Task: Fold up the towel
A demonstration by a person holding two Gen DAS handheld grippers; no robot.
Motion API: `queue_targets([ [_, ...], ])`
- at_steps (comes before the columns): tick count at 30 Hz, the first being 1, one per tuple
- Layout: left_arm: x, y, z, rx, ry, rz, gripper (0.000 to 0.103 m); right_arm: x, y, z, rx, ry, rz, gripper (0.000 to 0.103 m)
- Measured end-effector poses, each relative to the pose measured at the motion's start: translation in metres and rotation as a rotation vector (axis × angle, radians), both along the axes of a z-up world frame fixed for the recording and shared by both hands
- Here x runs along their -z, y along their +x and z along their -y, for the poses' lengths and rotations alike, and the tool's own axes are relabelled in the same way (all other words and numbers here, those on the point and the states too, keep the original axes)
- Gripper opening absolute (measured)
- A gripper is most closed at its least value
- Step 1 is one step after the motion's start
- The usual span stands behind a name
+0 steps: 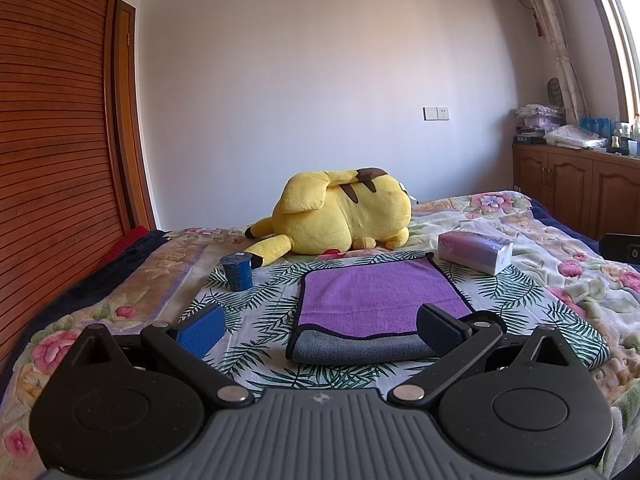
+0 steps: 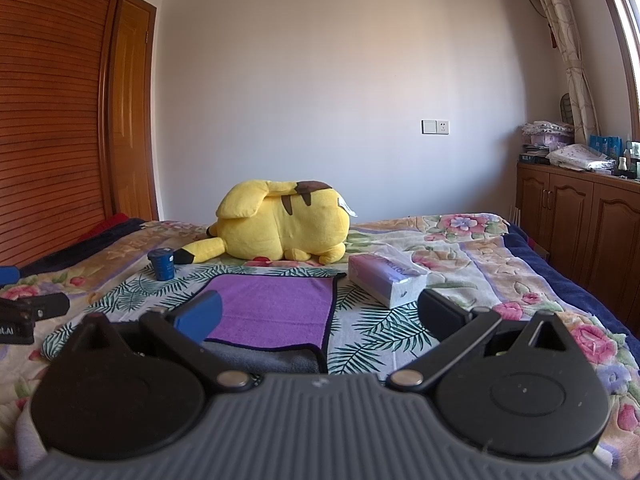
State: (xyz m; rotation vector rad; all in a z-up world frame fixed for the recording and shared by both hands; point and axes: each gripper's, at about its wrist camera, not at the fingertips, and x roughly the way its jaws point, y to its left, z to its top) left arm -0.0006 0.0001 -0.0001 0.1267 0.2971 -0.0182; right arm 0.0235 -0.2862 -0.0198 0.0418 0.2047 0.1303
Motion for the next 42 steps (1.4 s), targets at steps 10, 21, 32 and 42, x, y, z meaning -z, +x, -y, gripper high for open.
queue_targets([
  [10,0.0,0.002,0.0,0.001,-0.011,-0.011,0.103,-0.001,-0.002,0.0,-0.001,0.0,-0.007,0.103],
  [21,0.004,0.011,0.003,0.009,0.005,-0.062,0.103,0.002,0.012,-0.006,-0.007,-0.015,-0.05,0.103],
  [32,0.012,0.029,0.008,0.026,0.028,-0.126,0.103,0.009,0.025,-0.01,-0.024,-0.006,-0.094,0.103],
  [42,0.021,0.049,0.012,0.044,0.06,-0.166,0.103,0.017,0.046,-0.011,-0.026,0.014,-0.145,0.103],
])
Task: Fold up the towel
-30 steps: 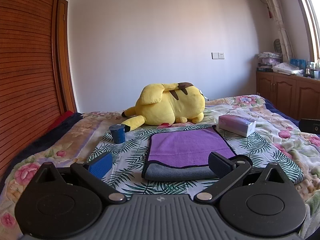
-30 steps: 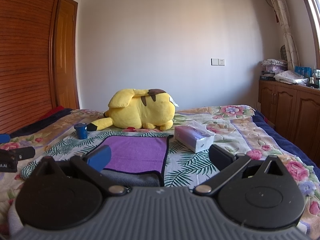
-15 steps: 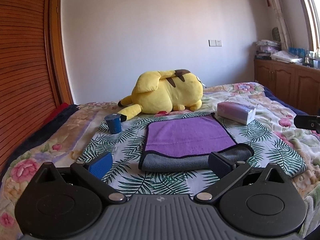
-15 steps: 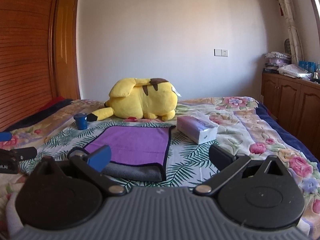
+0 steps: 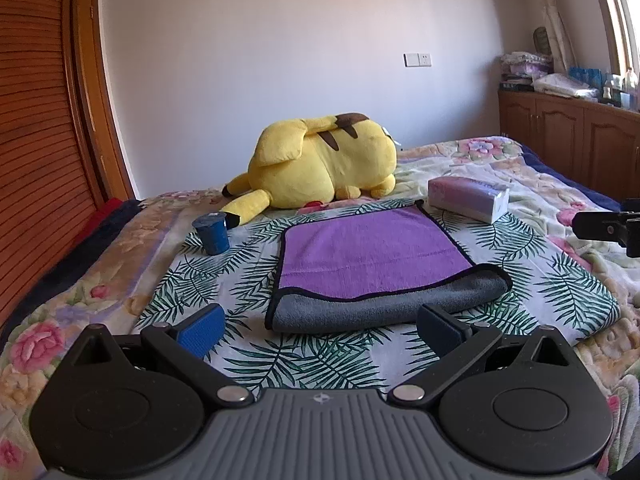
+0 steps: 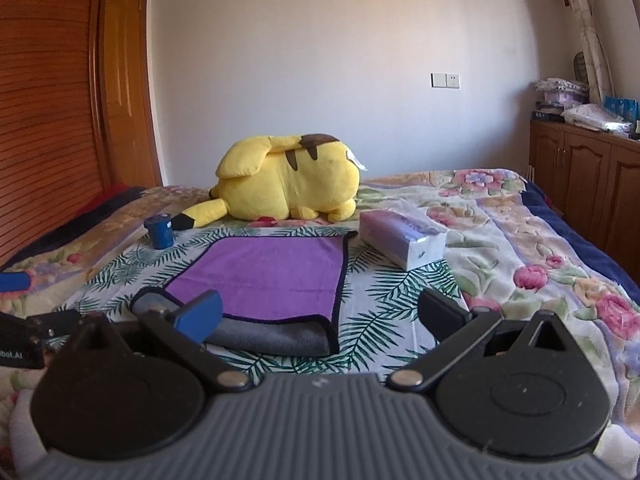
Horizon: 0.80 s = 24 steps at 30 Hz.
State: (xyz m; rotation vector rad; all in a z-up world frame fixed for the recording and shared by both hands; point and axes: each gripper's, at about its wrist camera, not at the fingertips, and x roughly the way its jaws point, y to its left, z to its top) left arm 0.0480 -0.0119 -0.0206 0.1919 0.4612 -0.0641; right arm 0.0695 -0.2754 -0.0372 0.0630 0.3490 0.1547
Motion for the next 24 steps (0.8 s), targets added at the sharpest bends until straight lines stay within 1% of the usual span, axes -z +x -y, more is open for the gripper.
queue_targets([
  [7,0.006,0.016,-0.001,0.0,0.003,-0.038,0.103,0.005,0.015,-0.001,-0.02,0.012,-0.03,0.103],
  [11,0.008,0.024,-0.001,0.007,0.0,-0.059,0.103,0.007,0.021,-0.005,-0.031,-0.003,-0.04,0.103],
  [24,0.016,0.046,-0.002,0.018,0.009,-0.091,0.103,0.019,0.049,-0.018,-0.064,-0.06,-0.087,0.103],
])
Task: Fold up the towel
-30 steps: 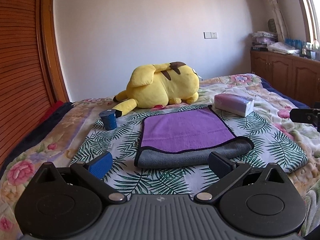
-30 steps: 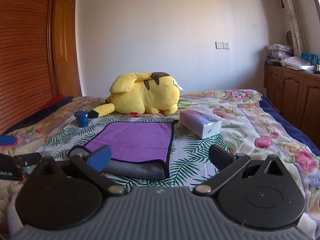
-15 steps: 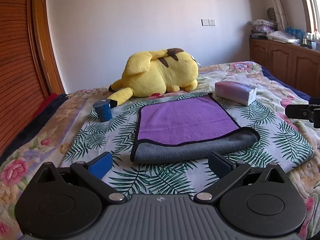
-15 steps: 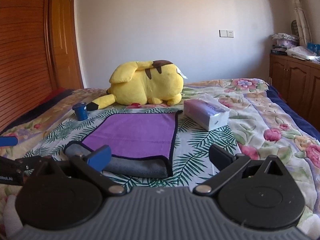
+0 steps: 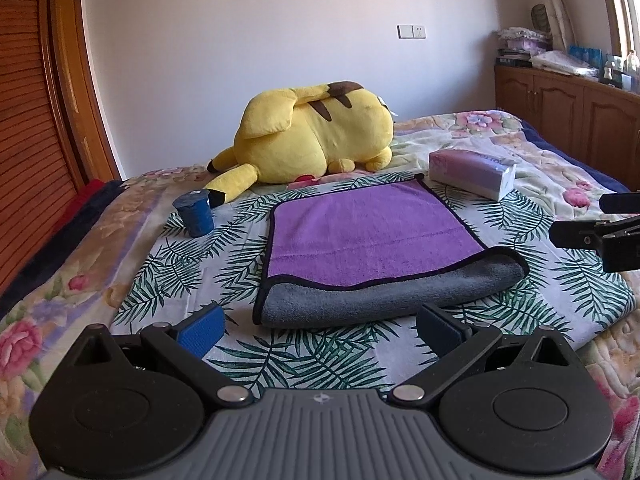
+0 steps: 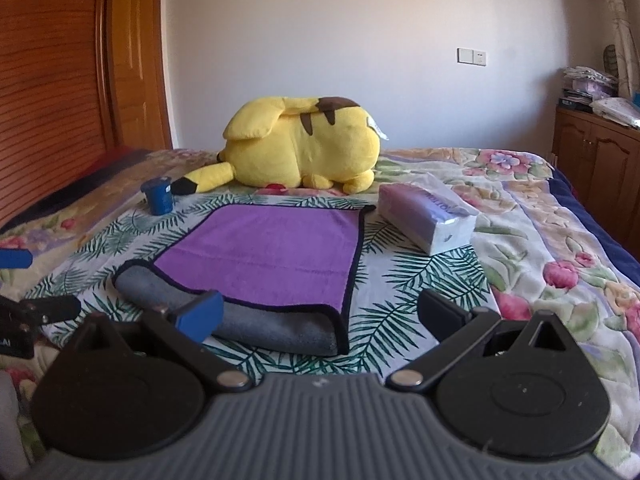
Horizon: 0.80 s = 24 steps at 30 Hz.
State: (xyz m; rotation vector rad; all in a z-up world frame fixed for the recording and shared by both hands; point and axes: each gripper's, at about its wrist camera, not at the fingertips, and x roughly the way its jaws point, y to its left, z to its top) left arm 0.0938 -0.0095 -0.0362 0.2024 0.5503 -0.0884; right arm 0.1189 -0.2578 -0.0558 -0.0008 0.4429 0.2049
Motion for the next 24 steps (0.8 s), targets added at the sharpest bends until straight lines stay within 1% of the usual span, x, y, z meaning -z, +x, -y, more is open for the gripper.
queue_targets([
  [2,0.001,0.004,-0.001,-0.002,0.0,-0.005,0.103,0.002,0.004,-0.003,-0.01,-0.008,-0.005,0.102],
  [4,0.001,0.009,-0.001,-0.003,-0.004,-0.009,0.103,0.003,0.008,-0.004,-0.02,-0.012,-0.012,0.099],
  [5,0.002,0.012,-0.002,-0.003,-0.007,-0.011,0.103,0.004,0.01,-0.004,-0.026,-0.013,-0.018,0.091],
  [6,0.002,0.014,-0.003,-0.002,-0.01,-0.013,0.103,0.005,0.013,-0.005,-0.031,-0.015,-0.027,0.088],
  [14,0.006,0.037,-0.006,0.003,-0.023,-0.027,0.103,0.012,0.031,-0.011,-0.057,-0.014,-0.062,0.087],
  [24,0.016,0.065,-0.014,0.015,-0.032,-0.045,0.101,0.022,0.054,-0.013,-0.08,-0.001,-0.105,0.081],
])
